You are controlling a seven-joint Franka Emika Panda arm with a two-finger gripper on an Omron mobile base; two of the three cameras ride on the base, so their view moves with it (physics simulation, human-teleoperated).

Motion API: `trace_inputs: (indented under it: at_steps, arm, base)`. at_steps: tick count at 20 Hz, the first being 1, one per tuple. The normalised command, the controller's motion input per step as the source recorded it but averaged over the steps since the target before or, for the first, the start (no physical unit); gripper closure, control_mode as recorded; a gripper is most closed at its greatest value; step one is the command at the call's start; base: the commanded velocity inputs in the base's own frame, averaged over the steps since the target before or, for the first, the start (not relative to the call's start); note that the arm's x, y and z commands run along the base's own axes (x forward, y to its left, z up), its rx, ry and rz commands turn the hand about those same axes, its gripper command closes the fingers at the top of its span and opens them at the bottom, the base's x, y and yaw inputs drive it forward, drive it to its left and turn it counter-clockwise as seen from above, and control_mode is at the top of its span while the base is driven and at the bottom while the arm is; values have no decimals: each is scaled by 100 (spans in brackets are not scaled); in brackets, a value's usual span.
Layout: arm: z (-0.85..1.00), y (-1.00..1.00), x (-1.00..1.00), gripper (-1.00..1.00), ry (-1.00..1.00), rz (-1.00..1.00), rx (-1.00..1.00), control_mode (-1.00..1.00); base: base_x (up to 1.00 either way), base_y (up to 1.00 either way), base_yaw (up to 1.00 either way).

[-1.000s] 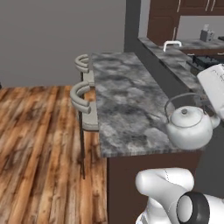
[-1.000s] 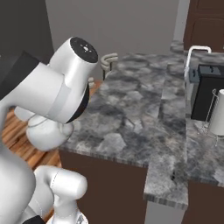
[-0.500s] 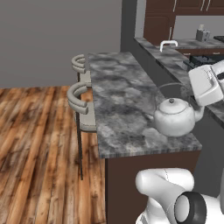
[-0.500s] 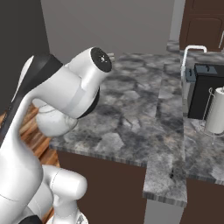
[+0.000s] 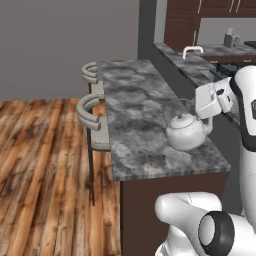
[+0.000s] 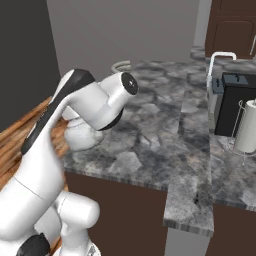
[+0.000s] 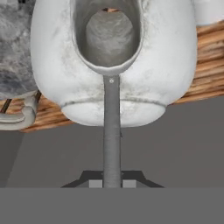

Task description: The kettle is done boiling. Turn off the stove, then wait for 300 timesteps before moving the kettle to the dining table.

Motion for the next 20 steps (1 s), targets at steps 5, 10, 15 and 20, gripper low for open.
trace_inputs:
  at_steps: [5, 10, 15, 20]
  arm:
    - [-43, -13, 100, 100, 6, 0, 5, -100]
    - [-57, 0, 76, 100, 3, 7, 10, -100]
    - [-72, 5, 54, 100, 5, 10, 9, -100]
    - [-56, 5, 44, 100, 0, 7, 2, -100]
  base:
    - [0, 0, 0]
    - [0, 0, 0]
    - [0, 0, 0]
    - [0, 0, 0]
